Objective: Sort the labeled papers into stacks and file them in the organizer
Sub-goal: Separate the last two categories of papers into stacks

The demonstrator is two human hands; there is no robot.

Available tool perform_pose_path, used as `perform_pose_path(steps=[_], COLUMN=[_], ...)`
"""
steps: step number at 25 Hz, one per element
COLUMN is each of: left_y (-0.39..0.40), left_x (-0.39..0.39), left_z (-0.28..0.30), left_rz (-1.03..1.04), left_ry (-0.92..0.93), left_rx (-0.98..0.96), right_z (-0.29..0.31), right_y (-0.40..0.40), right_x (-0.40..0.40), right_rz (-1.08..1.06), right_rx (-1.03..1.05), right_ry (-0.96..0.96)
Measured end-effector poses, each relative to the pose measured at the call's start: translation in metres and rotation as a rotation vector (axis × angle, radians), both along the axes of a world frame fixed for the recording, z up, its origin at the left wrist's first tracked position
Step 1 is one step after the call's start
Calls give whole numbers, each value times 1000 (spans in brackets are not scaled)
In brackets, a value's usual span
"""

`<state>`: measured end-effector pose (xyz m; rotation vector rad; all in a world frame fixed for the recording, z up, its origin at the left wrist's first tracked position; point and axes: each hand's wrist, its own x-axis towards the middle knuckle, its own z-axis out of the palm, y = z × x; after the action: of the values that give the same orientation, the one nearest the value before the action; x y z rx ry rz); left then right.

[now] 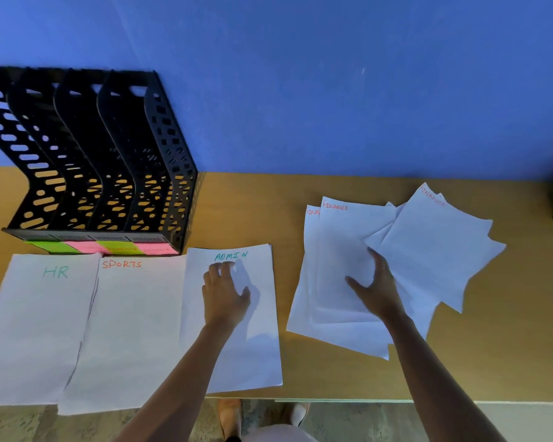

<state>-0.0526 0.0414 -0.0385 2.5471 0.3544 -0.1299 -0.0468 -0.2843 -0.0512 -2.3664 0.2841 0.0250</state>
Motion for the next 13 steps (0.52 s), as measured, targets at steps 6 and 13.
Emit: perform_pose_path(steps=[6,13], left_y=[-53,-89], left_x=[13,24], left_z=[6,12], left_rz=[-172,-115], left_ry=[24,341], left_rx=[-371,-594], right_z=[-19,-28], right_y=[17,32], right_x=[-8,-22], right_rz=[418,383], right_rx=[-316,-309], right_ry=[54,48])
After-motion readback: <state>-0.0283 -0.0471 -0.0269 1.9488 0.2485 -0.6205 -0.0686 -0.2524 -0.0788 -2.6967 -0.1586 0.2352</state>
